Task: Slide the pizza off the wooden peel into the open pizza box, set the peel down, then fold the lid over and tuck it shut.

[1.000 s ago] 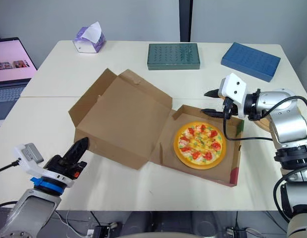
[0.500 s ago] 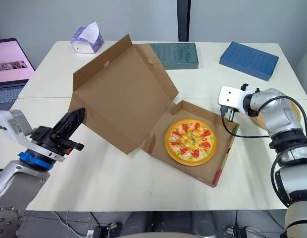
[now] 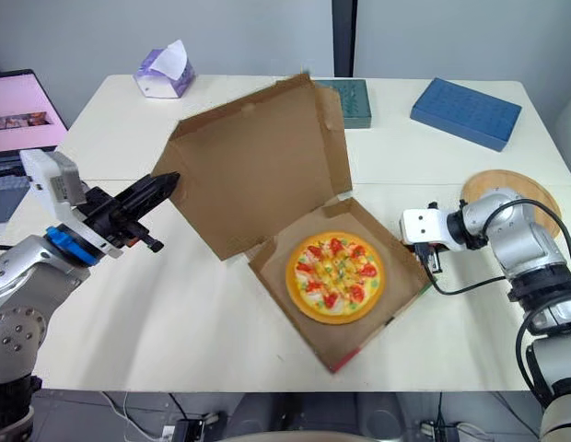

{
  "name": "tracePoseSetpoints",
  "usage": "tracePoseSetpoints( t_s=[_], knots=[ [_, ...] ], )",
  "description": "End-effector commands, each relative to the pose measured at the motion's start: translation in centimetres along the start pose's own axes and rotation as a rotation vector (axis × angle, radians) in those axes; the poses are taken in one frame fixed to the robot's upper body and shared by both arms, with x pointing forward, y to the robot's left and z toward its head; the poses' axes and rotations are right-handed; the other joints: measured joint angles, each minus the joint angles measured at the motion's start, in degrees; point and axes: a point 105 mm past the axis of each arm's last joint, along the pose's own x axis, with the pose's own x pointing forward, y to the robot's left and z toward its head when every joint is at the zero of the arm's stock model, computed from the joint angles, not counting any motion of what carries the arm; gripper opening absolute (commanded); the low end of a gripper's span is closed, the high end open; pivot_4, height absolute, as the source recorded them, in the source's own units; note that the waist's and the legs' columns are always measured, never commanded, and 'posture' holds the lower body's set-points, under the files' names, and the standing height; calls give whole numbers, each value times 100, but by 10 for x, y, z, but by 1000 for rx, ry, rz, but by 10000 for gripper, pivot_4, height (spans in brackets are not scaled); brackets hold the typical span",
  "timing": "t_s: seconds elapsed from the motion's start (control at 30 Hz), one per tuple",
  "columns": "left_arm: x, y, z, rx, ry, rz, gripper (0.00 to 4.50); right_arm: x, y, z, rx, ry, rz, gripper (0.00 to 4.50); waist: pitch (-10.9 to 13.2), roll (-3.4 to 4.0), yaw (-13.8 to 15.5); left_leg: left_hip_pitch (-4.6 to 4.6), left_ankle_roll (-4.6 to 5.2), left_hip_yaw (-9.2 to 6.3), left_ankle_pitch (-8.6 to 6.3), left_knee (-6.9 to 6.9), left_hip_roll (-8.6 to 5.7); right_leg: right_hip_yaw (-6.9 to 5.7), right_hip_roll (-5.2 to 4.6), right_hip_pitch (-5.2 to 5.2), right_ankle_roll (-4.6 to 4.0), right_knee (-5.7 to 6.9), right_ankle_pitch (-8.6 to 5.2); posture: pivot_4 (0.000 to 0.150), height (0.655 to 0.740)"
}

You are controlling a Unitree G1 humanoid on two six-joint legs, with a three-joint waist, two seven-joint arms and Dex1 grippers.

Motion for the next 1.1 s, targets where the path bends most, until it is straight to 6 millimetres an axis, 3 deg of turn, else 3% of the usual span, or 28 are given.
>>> tracePoseSetpoints(
  t_s=[0.03,0.23,0.47,0.7,0.83,1.0,1.1],
  knots=[
    [11,0,0,66,14,-91,0,-10,9,24,1,-50,3,487,0,0,8,0,0,-1,0,1,0,0,0,0,0,2,0,1500,7400],
    [34,7,9,90,-42,-185,0,-10,38,46,88,-85,33,487,0,0,21,-5,2,-9,-1,5,-3,-7,-1,0,2,4,1,1500,7400],
    [39,9,17,61,-72,-281,0,-7,56,65,161,-141,26,487,0,-2,6,-5,3,-15,-2,5,-2,-12,-1,-1,2,4,1,1500,7400],
    [44,16,24,91,-88,-302,0,-25,28,55,233,-144,-188,487,1,-3,6,-7,4,-17,-1,7,-3,-14,-1,-1,3,5,1,1500,7400],
    [49,17,28,134,-94,-301,0,-56,-5,53,361,-270,-454,8843,2,-5,7,-9,2,-19,0,8,-3,-15,-1,-1,3,5,1,1500,7400],
    [53,16,37,145,-125,-293,0,-68,-22,57,483,-377,-603,26782,2,-6,1,-10,2,-24,0,8,-5,-15,-1,-1,3,7,2,1500,7400],
    [54,15,40,152,-133,-298,0,-70,-32,70,561,-481,-649,37412,2,-5,-13,-11,2,-27,1,8,-4,-17,0,-4,3,9,2,1500,7400]
  ],
)
